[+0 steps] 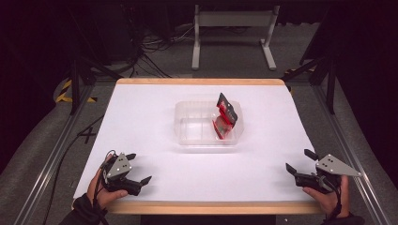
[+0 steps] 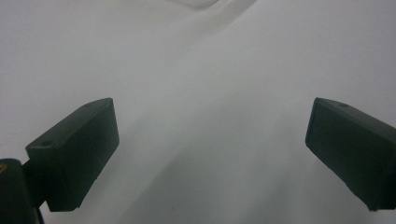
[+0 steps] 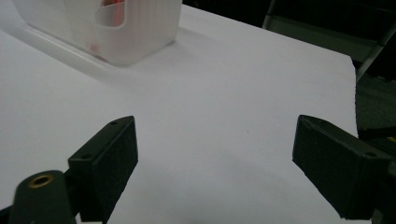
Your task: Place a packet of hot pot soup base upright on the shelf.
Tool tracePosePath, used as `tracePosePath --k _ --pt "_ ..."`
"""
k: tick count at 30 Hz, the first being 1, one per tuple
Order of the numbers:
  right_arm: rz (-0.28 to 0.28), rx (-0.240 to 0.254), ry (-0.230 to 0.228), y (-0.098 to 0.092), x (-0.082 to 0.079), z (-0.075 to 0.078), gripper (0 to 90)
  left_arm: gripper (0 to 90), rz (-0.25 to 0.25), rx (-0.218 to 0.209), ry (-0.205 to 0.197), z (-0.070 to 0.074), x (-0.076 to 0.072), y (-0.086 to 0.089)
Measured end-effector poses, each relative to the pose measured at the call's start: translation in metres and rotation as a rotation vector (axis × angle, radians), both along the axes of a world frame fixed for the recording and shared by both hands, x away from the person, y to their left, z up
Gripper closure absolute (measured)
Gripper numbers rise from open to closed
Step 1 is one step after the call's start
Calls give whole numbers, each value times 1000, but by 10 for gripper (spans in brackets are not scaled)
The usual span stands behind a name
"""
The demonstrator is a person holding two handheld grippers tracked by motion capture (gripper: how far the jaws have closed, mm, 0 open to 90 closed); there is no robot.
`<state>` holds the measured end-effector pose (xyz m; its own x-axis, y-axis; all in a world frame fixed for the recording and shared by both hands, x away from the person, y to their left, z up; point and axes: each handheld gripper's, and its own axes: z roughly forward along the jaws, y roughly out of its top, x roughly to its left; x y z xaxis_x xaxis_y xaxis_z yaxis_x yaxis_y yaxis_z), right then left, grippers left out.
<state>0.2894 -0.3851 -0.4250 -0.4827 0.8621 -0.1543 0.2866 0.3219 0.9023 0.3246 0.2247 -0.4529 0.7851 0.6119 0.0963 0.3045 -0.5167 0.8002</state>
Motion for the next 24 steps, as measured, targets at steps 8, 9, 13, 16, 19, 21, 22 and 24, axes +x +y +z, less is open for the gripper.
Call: tracePosePath --k 8,9,13,16,19,21,22,24 --pt "-33 19 22 -6 0 -10 139 34 -7 0 3 -1 1 -1" --pt "-40 24 18 -7 0 -11 139 34 -10 1 6 -1 1 -1" --pt "-50 33 16 -8 -1 -12 139 34 -7 -6 -2 0 -1 2" --pt "-45 22 5 -6 -1 -11 139 34 -8 -7 -1 0 -2 3" --pt "-33 10 -4 -3 0 -11 139 35 -6 -8 0 -1 -2 2" --pt "-33 7 -1 -2 1 -11 139 34 -3 -8 3 -1 -2 2" --pt "-31 7 -1 -2 1 -11 139 35 -2 -6 3 -1 -2 2" --pt "-34 3 -1 -2 2 -12 138 34 -1 -5 6 -1 -2 2"
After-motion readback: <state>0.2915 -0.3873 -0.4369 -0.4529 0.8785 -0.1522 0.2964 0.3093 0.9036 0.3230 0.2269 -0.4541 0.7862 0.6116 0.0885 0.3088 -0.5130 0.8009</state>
